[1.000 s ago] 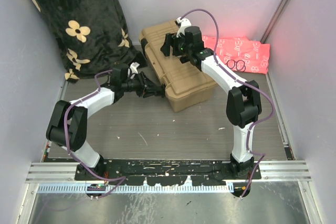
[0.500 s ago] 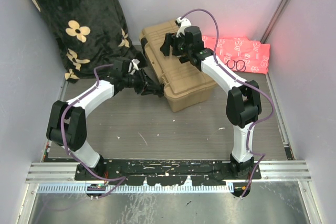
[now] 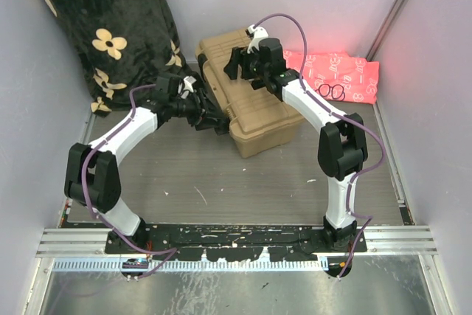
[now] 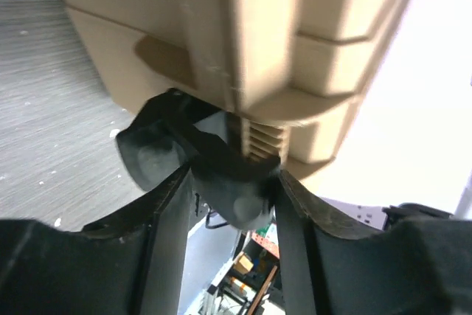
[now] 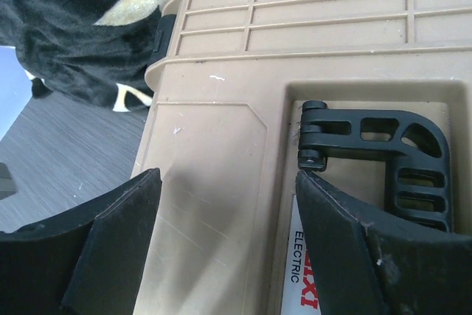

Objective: Pack the tool kit

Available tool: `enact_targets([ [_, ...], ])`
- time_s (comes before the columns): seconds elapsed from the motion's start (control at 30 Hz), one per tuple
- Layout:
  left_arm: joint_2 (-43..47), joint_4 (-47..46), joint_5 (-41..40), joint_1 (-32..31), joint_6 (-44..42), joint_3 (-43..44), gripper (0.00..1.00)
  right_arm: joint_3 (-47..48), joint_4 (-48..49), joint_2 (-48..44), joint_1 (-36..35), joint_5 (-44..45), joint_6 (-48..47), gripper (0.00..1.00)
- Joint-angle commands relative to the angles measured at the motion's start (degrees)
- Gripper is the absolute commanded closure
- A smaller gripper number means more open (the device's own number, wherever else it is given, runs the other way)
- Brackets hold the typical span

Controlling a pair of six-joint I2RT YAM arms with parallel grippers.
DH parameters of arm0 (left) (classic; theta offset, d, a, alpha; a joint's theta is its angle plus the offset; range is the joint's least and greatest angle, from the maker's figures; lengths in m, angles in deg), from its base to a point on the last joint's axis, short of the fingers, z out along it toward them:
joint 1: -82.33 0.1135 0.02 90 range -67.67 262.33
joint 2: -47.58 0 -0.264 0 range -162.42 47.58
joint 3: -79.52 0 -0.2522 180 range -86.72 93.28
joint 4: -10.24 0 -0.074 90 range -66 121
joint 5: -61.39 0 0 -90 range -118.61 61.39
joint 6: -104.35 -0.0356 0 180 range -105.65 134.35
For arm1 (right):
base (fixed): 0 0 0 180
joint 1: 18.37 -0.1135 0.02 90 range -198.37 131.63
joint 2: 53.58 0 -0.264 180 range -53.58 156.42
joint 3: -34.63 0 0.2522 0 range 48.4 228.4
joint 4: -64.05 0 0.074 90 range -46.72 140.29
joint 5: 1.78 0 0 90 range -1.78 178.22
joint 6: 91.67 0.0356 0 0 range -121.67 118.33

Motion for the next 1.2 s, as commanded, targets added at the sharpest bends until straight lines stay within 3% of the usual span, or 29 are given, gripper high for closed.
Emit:
enact_targets([
  [0.0,6.0,-11.1,12.4,0.1,0.9,5.9,0.52,-12.4,-40.2,11.5,3.1,5.3,3.7,0.20],
  [0.5,6.9,-13.1,11.2,-0.7,-1.0,1.3,0.47,-13.6,-40.0,10.9,3.1,5.6,3.6,0.20],
  [0.67,11.7,-12.6,7.8,3.9,-2.7,-3.0,0.23,-14.9,-39.6,10.3,3.1,5.5,3.5,0.20],
  [0.77,14.7,-17.3,7.7,8.3,-1.2,-9.5,0.18,-15.5,-39.5,10.2,3.1,5.5,3.1,0.20],
  [0.9,15.2,-18.9,8.2,8.9,-2.8,-15.8,0.15,-15.3,-39.6,10.8,3.1,5.2,3.0,0.20],
  [1.0,13.0,-23.9,8.4,8.8,-1.3,-19.1,0.11,-14.2,-40.1,11.2,3.0,5.1,3.0,0.20],
  [1.17,7.2,-42.7,8.5,6.8,8.9,-24.5,0.04,-12.4,-41.2,11.5,2.7,5.2,3.0,0.20],
])
